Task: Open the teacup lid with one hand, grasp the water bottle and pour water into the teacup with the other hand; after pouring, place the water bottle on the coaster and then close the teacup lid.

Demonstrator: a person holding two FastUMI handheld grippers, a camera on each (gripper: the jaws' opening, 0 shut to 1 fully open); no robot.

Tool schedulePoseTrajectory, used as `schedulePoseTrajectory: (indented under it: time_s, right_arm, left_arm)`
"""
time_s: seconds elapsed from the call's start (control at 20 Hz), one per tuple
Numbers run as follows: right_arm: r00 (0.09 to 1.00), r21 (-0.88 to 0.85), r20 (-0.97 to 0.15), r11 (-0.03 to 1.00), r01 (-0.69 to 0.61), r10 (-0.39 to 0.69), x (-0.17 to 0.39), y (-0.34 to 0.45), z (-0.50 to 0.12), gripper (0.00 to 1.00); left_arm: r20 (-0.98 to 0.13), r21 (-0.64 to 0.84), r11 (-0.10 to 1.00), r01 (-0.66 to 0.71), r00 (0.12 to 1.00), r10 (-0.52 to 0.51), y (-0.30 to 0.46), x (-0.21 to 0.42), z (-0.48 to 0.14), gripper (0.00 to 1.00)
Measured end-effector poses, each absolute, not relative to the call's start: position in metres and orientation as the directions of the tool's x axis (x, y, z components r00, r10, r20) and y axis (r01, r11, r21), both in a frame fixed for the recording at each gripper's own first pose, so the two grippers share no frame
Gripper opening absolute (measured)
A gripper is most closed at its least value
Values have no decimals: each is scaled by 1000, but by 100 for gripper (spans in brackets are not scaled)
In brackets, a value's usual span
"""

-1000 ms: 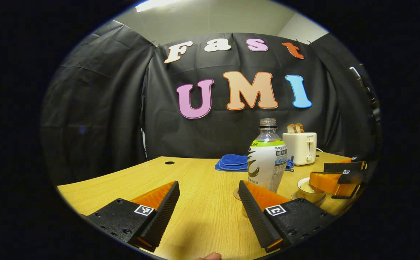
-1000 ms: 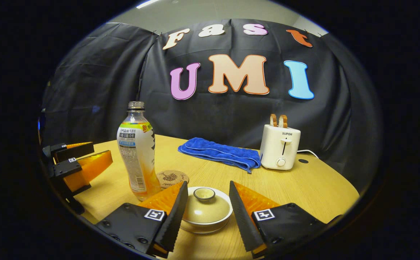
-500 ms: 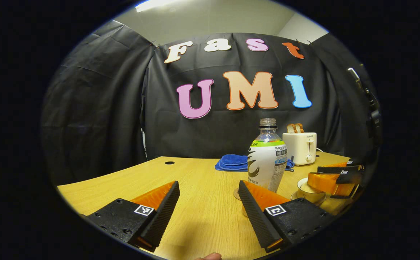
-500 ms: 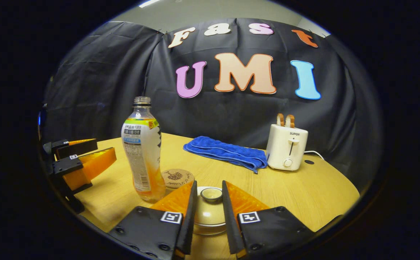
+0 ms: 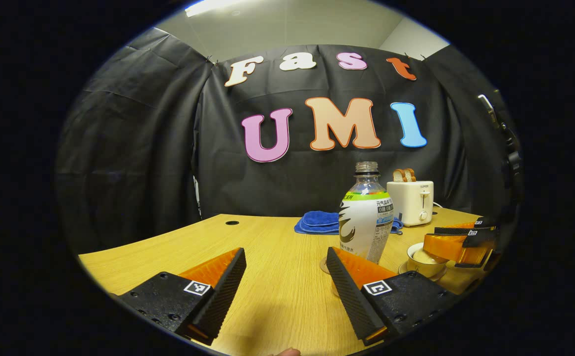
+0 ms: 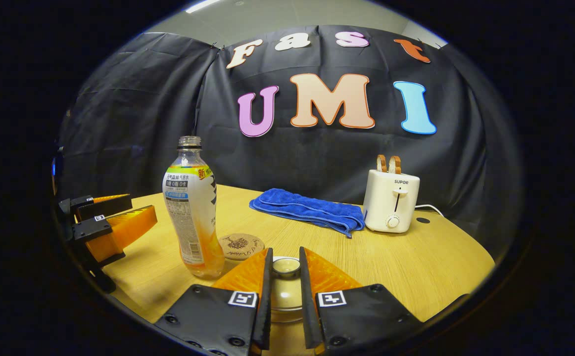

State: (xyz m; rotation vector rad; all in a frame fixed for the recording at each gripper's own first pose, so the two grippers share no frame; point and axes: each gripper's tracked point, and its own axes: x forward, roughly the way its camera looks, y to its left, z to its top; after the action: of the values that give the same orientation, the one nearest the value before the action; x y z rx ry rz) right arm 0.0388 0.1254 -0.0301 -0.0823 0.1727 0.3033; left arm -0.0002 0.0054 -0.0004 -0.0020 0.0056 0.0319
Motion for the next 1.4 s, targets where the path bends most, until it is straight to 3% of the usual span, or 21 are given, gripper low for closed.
schedulePoseTrajectory:
  time_s: [0.4,0.8,1.4]
  right_arm:
    - [945,-36,-140,952,-303,295,36,121,-11,30]
    - [953,-8,-96,957,-291,289,26,109,9,30]
    - [963,19,-55,965,-263,263,17,84,28,30]
  left_arm:
    - [-9,2,1000,-9,1000,9,-1,-1,-1,95]
    - [-11,-8,990,140,990,-140,-36,-11,-1,96]
    - [-50,-7,962,274,961,-274,-77,-1,-6,96]
